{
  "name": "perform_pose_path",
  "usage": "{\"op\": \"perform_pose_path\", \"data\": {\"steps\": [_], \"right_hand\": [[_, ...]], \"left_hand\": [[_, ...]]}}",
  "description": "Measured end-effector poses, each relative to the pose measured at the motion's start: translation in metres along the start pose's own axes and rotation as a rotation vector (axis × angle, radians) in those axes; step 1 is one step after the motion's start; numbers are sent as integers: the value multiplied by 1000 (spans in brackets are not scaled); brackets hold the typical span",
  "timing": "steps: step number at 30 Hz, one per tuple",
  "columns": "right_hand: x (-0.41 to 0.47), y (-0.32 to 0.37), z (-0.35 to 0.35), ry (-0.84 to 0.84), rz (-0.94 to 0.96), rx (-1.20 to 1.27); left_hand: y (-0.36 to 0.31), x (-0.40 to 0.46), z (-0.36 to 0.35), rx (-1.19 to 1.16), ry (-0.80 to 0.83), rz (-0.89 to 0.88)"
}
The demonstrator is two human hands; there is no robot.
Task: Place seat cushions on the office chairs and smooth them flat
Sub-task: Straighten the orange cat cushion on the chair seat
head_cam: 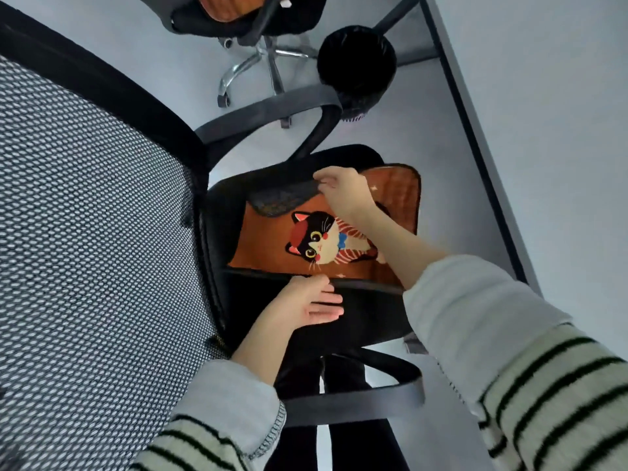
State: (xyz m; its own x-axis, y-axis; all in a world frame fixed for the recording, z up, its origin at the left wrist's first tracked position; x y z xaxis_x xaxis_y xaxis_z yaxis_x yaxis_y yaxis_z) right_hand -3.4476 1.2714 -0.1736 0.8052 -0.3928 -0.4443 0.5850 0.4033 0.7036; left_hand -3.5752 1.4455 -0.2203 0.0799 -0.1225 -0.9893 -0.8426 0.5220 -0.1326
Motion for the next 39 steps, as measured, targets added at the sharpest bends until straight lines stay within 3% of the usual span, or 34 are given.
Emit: {"op": "perform_pose_path", "data": {"steps": [3, 7, 14, 19, 22, 26, 34, 39], "right_hand": [[-15, -47, -7, 39, -137, 6], [-28, -123, -4, 28, -330, -9], [-43, -232, 5, -154, -673, -16], [-41, -255, 10, -266, -675, -56], [-39, -264, 16, -262, -726, -66], [-35, -261, 33, -387, -738, -14], [-8, -236, 40, -375, -625, -37], [9, -247, 33, -371, -582, 100]], "left_hand": [[-4, 12, 8, 227, -81, -31], [-44, 35, 56, 349, -409, -239], [-109, 85, 115, 759, -804, -341], [-129, 119, 130, 785, -849, -347], [-134, 111, 142, 835, -929, -372], [-123, 96, 148, 786, -999, -400], [-63, 90, 155, 597, -1006, -237], [-40, 101, 164, 559, -978, -158]]}}
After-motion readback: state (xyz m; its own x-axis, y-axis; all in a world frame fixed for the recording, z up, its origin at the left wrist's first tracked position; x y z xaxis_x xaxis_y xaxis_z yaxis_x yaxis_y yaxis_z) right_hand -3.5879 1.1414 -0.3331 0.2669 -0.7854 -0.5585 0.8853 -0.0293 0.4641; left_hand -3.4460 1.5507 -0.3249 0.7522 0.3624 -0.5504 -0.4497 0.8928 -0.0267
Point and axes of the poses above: each hand's wrist, its own x-axis towards the middle knuckle, its own z-axis out of the back of the hand, y = z × x, the point moved 10 cm from there along x, towards the middle knuckle, and after that the axes turned 1 degree about x, right-handed, at the moved point
